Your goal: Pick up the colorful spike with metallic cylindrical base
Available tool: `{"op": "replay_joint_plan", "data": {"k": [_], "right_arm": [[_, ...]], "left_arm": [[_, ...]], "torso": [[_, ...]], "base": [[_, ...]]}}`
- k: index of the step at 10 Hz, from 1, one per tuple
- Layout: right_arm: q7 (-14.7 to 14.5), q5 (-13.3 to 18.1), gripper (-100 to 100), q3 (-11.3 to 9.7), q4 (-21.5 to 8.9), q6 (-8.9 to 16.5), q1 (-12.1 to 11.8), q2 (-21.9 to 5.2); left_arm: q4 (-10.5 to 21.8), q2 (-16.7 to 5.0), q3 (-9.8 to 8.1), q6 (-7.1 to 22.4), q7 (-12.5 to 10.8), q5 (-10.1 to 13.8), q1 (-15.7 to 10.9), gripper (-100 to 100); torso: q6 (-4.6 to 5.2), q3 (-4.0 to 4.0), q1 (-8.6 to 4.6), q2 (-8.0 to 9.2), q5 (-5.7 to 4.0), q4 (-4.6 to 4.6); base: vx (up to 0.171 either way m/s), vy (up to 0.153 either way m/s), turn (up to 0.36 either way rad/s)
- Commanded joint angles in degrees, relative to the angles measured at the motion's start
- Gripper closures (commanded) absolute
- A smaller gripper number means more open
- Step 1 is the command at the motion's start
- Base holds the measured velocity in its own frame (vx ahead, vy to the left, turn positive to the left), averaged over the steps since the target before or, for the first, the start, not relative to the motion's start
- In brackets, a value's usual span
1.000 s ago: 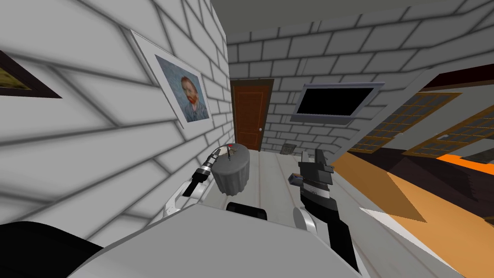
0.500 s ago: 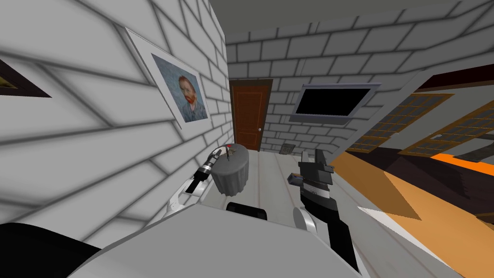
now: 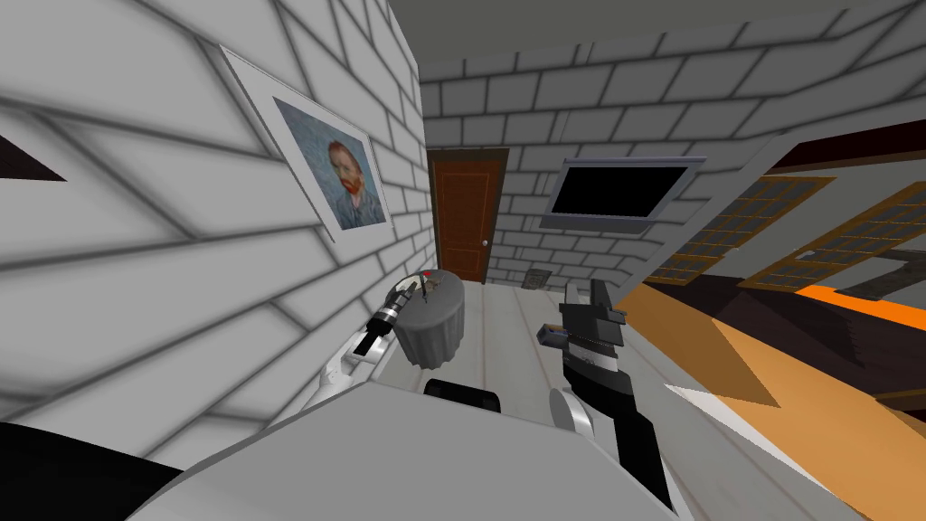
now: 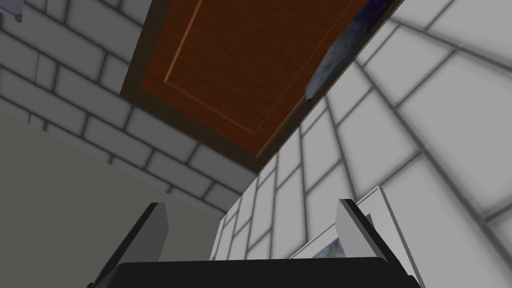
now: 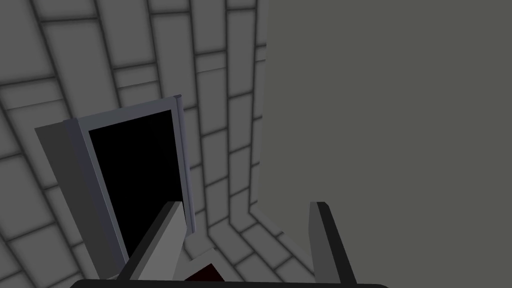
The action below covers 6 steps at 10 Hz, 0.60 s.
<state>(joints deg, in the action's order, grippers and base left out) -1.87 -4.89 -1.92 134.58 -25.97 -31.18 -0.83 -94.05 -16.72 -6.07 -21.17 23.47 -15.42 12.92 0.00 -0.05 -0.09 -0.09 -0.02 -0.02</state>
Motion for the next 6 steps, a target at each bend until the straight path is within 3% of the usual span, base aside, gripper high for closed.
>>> {"op": "replay_joint_plan", "data": {"k": [1,6], "right_arm": [[0.0,0.0,0,0.0,0.0,0.0,0.0,0.0],[0.0,0.0,0,0.0,0.0,0.0,0.0,0.0]], "left_arm": [[2.86,-0.63,-0.3,-0.27,1.21,-0.72,-1.46,-100],[11.48,-2.45,-1.0,-0.2,4.99,-3.25,-6.3,-100]], "torso": [[0.0,0.0,0.0,0.0,0.0,0.0],[-0.01,0.0,0.01,0.0,0.0,0.0]], "base": [[0.018,-0.027,-0.026],[0.02,-0.026,-0.029]]}}
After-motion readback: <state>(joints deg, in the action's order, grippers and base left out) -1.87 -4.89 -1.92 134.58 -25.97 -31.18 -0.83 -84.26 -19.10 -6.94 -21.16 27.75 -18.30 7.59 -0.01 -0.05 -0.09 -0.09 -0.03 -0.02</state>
